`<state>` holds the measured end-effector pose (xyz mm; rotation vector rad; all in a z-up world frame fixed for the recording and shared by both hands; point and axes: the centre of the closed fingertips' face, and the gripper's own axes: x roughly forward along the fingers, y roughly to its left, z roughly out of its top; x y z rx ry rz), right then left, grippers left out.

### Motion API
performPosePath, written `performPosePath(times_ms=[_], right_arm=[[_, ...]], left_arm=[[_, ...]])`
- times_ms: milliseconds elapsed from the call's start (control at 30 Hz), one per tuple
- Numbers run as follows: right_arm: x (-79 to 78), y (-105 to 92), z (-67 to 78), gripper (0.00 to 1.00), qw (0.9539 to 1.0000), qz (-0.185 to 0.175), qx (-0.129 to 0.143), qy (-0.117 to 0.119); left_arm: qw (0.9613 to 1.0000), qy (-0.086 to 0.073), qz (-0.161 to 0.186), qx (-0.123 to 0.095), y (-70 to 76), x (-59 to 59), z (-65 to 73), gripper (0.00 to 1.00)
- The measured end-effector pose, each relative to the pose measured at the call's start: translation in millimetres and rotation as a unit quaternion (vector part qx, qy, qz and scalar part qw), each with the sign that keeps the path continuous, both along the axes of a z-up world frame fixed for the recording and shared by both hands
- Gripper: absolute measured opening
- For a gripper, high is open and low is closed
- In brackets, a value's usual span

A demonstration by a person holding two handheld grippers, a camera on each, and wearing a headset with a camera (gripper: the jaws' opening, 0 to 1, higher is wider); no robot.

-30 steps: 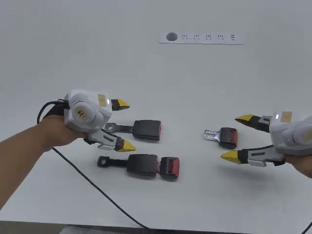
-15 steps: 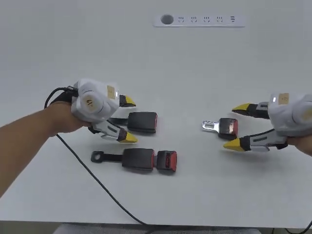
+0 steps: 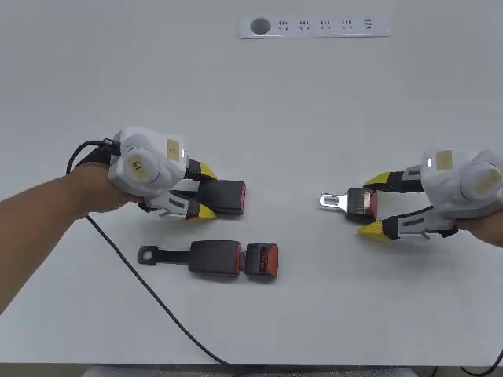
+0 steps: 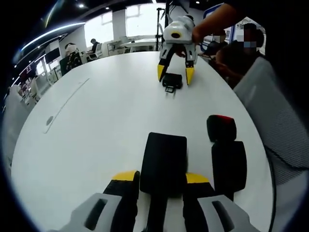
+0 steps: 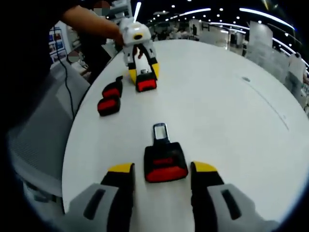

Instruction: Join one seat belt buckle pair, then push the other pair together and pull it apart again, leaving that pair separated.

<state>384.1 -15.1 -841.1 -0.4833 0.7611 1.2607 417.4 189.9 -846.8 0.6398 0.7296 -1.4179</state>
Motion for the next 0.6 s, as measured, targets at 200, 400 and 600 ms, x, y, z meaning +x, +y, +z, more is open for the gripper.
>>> performPosePath(times_ms=[200,400,600], right_arm=[[1.6,-3.5,-1.6,0.37,0.9998,0.016,0.001,-0.015],[2.2,-6.9,-1.0,0.36,0.9991,0.019,0.035,-0.016],[1.5,-6.5,-1.3,0.36,0.9987,0.020,0.045,-0.014]], left_arm=[[1.0000,-0.006,-0.005,0.000,-1.3,-1.6,0.4,0.35],[0.9998,-0.007,-0.016,0.002,-1.5,-2.6,0.2,0.34],[0.9999,-0.004,-0.010,-0.005,-0.6,-3.9,0.3,0.34]])
